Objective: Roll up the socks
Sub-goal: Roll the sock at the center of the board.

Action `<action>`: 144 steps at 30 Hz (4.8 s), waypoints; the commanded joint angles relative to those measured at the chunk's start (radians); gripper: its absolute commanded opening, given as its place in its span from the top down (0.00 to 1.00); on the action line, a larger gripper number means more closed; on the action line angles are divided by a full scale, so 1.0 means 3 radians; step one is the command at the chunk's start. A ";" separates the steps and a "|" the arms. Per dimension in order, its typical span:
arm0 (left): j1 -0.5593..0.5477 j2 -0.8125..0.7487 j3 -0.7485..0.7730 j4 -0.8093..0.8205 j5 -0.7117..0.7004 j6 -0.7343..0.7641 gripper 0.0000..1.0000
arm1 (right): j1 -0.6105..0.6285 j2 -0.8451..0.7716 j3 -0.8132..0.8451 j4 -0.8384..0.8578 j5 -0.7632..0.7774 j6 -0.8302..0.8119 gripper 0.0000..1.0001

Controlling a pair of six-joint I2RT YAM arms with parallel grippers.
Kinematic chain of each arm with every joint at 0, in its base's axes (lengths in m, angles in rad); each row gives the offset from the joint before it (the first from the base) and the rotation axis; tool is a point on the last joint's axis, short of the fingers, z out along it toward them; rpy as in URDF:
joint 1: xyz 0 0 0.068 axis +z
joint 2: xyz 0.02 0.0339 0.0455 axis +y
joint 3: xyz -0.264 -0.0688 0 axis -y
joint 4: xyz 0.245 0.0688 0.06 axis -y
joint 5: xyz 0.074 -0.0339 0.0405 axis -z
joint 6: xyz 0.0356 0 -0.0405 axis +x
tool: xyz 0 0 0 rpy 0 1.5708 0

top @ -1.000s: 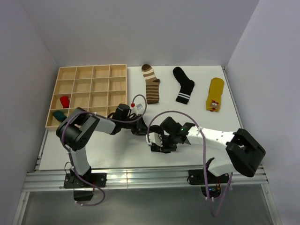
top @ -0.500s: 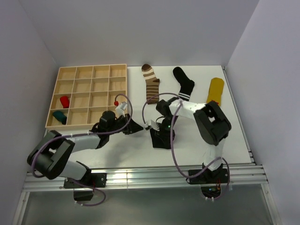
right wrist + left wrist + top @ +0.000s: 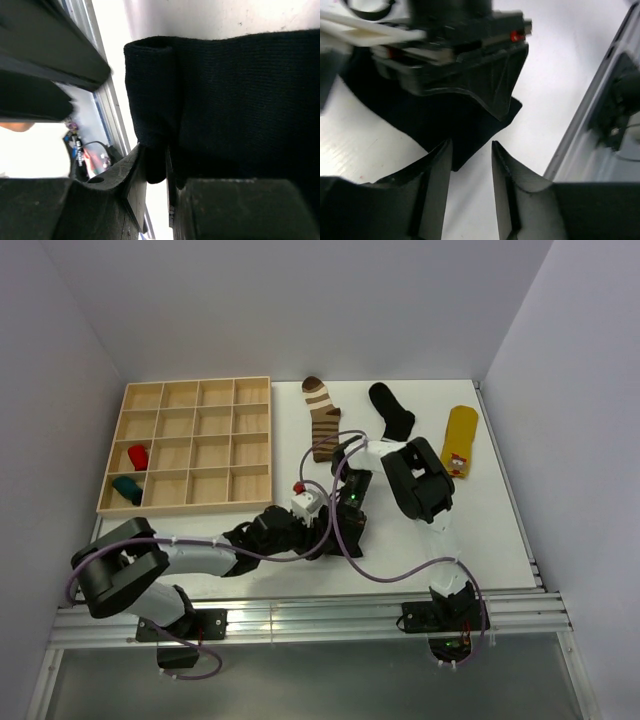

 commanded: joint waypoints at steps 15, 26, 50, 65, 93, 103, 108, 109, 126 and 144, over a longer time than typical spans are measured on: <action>-0.0454 0.0786 0.0569 -0.0054 -0.0434 0.0885 0.53 | -0.0106 0.0285 0.0200 -0.0120 -0.0029 0.0080 0.82; -0.0444 0.1042 0.0461 0.0073 -0.0138 0.0641 0.67 | -0.0132 0.0260 0.0150 -0.0002 -0.0019 0.0182 0.80; 0.0568 0.1855 0.0287 0.0840 0.1942 -0.1001 1.00 | -0.0868 -0.1447 -0.0683 0.1454 -0.0122 0.0923 0.54; 0.0799 0.2039 0.0819 0.0115 0.2368 -0.1922 1.00 | -0.0127 -0.3380 -0.2453 0.3070 0.0574 0.0796 0.46; 0.0855 0.2152 0.0937 -0.0039 0.2598 -0.1779 1.00 | 0.1142 -0.3044 -0.3011 0.3987 0.1658 0.0755 0.62; 0.0881 0.1876 0.1386 -0.0790 0.2409 -0.1120 0.72 | 0.1142 -0.2880 -0.2944 0.3526 0.1709 0.0622 0.83; 0.1034 0.1682 0.1422 -0.0821 0.2230 -0.1048 0.62 | 0.1147 -0.2875 -0.2955 0.3389 0.1689 0.0647 0.84; 0.1060 0.1656 0.1427 -0.0831 0.2210 -0.1032 0.62 | 0.1142 -0.2864 -0.2949 0.3373 0.1684 0.0658 0.84; 0.1673 0.0455 0.0861 -0.0402 0.1576 -0.1318 0.64 | 0.1101 -0.2533 -0.2454 0.2683 0.1439 0.0576 0.85; 0.1620 -0.1734 0.0088 -0.0596 -0.0166 -0.0287 0.60 | 0.0222 -0.0447 -0.0164 0.0383 0.0365 -0.0211 0.85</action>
